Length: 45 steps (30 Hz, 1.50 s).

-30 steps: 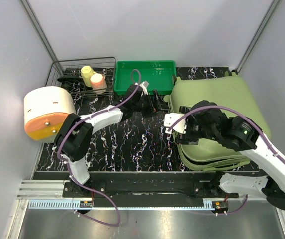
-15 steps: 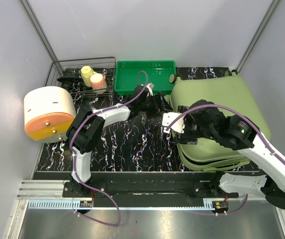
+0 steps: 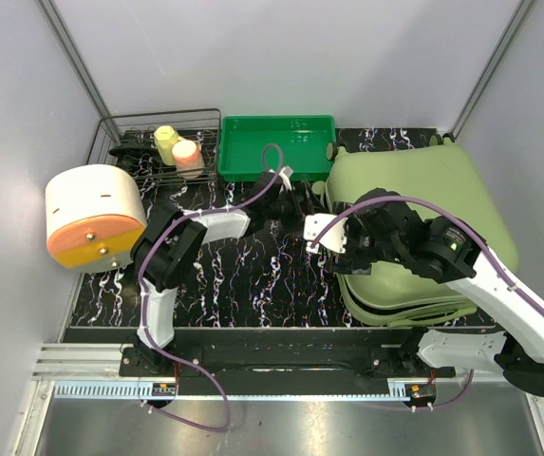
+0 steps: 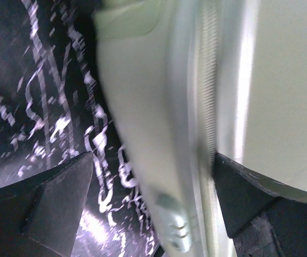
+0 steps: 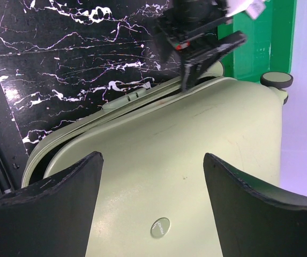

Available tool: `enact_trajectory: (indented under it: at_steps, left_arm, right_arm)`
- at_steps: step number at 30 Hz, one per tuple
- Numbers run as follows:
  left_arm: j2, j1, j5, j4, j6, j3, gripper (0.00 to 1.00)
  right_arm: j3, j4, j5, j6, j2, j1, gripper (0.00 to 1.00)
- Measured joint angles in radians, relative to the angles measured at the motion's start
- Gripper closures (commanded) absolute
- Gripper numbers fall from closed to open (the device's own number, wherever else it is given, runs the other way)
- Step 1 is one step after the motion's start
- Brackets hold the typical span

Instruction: Open, take out, and arrange the luggage

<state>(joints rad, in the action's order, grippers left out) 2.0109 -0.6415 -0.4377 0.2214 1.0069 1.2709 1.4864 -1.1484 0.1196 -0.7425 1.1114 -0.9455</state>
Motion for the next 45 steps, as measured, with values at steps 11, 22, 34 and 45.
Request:
enact_trajectory:
  at_steps: [11,22,34,45]
  left_arm:
    - [-0.003,-0.022,0.019,0.016,-0.019,-0.040,0.01]
    - [0.027,-0.093,0.019,-0.263,-0.128,0.183,0.01]
    - [-0.020,-0.148,0.002,-0.498,-0.177,0.529,0.01]
    - [0.005,-0.183,-0.034,-0.438,-0.208,0.651,0.01]
  right_arm:
    - [0.000,0.000,-0.008,0.000,0.000,0.000,0.18]
    - [0.000,-0.042,-0.090,-0.060,0.015,0.000,0.23]
    - [-0.001,-0.121,-0.175,-0.223,0.040,-0.043,0.36]
    - [-0.174,-0.070,0.277,-0.284,0.084,-0.067,0.59]
